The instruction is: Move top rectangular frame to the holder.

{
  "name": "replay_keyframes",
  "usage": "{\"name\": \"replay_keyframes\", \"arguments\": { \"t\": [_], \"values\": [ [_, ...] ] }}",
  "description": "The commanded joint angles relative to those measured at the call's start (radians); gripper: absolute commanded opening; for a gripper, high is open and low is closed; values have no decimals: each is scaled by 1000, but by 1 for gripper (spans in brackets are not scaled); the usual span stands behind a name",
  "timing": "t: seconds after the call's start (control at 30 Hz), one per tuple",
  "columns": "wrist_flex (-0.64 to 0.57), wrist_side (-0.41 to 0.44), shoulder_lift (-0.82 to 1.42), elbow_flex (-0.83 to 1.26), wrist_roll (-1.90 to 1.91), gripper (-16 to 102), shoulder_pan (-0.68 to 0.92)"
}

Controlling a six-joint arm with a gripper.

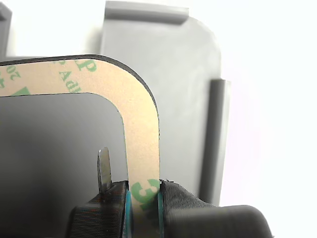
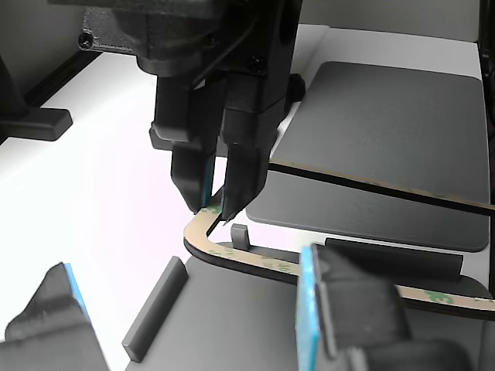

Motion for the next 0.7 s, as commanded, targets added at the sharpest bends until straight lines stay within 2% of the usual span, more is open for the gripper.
{"name": "replay_keyframes", "arguments": {
  "t": [0.0, 0.2, 0.67],
  "values": [
    [9, 2, 14, -35, -11, -10, -32],
    [9, -51, -21, -84, 12, -10, -98],
    [-29, -91, -38, -75, -11, -10, -167]
  ]
}}
